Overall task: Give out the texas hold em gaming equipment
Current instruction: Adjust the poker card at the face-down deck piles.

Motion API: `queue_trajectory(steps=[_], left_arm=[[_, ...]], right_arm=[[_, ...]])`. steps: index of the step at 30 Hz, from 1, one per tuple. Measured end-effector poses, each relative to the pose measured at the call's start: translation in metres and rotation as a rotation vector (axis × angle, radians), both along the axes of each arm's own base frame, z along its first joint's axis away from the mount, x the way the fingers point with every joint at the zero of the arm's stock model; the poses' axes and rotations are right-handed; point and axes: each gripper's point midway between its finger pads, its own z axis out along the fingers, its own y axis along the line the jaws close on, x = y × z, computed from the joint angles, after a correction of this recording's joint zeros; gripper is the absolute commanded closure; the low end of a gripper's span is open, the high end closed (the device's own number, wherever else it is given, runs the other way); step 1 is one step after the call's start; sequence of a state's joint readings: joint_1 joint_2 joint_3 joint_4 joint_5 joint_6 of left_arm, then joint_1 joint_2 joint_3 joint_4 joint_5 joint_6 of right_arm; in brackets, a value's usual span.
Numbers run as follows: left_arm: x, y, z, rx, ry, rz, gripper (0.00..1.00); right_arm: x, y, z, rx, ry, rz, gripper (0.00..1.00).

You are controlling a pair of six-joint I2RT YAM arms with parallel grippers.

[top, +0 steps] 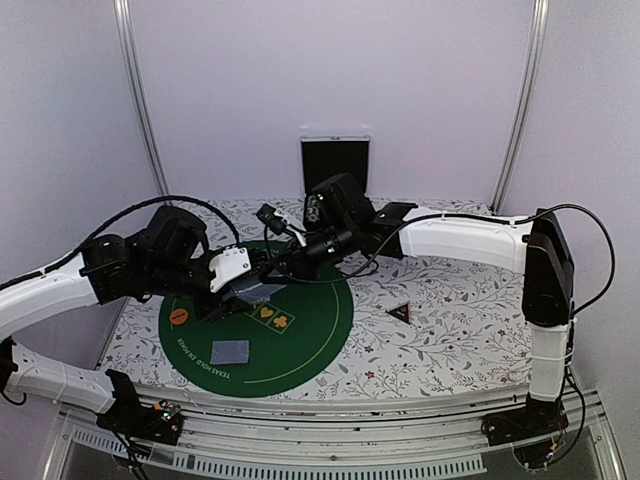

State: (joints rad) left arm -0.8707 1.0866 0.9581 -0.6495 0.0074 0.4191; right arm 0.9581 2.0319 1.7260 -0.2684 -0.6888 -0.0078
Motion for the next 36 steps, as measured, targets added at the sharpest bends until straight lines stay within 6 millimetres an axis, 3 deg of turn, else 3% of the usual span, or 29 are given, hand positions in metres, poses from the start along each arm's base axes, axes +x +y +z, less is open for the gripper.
queue_trajectory(steps=[4,18,30,36], left_arm=[[0.0,0.0,-0.001,0.002,0.0,0.001,0.45],[0.003,-0.003,0.007,-0.028,-0.024,0.0,0.45],[0.003,-0.003,0.01,-0.037,-0.032,-0.001,0.46],[0.003,-0.004,0.011,-0.04,-0.038,-0.003,0.45]], right_arm=[[0.003,-0.002,-0.004,-0.014,0.017,-0.043,0.72],[0.01,-0.019,0.006,-0.036,0.003,-0.163,0.67],[0.01,-0.027,0.018,-0.04,-0.007,-0.196,0.68],[0.008,-0.031,0.022,-0.042,-0.009,-0.198,0.77]])
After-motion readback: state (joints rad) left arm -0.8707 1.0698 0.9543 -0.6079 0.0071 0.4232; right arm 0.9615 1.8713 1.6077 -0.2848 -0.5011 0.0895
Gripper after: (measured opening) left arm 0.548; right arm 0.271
